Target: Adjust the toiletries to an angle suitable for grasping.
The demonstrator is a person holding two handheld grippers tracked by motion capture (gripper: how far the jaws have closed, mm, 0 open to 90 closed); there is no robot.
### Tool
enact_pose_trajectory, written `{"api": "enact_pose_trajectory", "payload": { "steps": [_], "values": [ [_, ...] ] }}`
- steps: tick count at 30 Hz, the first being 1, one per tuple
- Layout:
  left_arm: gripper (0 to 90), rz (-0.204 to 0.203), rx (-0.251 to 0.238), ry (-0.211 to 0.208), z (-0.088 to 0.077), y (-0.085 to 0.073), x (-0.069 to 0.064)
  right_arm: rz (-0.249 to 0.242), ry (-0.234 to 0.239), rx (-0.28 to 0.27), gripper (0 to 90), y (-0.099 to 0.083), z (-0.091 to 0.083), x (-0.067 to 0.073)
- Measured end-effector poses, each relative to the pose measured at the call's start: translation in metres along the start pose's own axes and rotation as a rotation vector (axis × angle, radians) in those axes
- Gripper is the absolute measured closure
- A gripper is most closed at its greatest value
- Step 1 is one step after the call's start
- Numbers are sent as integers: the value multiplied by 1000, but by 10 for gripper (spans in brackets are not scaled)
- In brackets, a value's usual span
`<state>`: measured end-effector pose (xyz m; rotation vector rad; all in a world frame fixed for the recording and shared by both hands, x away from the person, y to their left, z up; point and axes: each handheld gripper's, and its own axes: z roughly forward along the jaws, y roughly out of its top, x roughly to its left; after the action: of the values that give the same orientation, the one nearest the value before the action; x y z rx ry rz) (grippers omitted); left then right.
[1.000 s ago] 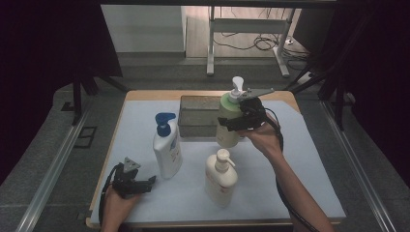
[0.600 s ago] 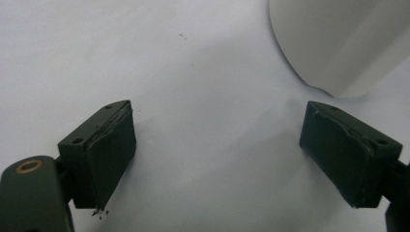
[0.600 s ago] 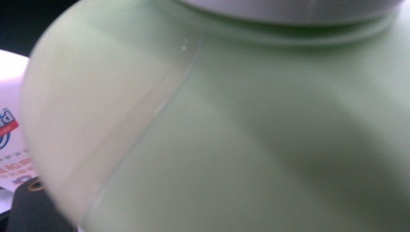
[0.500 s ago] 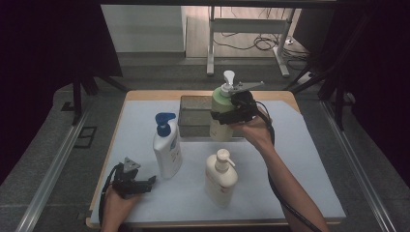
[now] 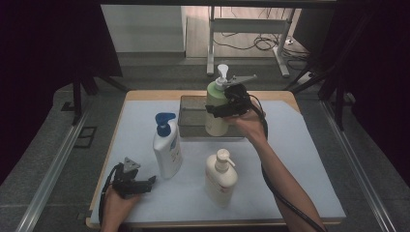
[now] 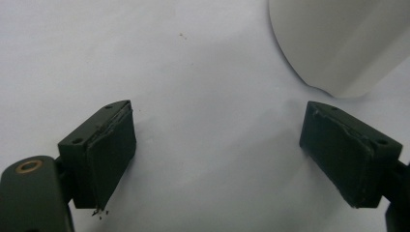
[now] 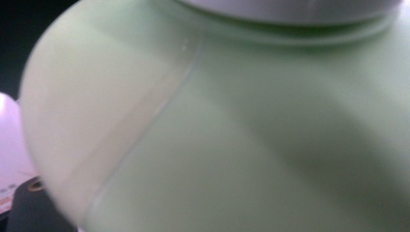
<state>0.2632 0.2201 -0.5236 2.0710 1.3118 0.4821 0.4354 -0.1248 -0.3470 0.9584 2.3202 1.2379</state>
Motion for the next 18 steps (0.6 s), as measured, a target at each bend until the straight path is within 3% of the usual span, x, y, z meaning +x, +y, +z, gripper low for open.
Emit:
{"api": "enact_pose_trajectory", "payload": {
  "steps": [18],
  "values": [
    [129, 1, 1, -1, 0, 0, 0, 20, -25, -25, 125, 13, 22, -8]
  ]
}}
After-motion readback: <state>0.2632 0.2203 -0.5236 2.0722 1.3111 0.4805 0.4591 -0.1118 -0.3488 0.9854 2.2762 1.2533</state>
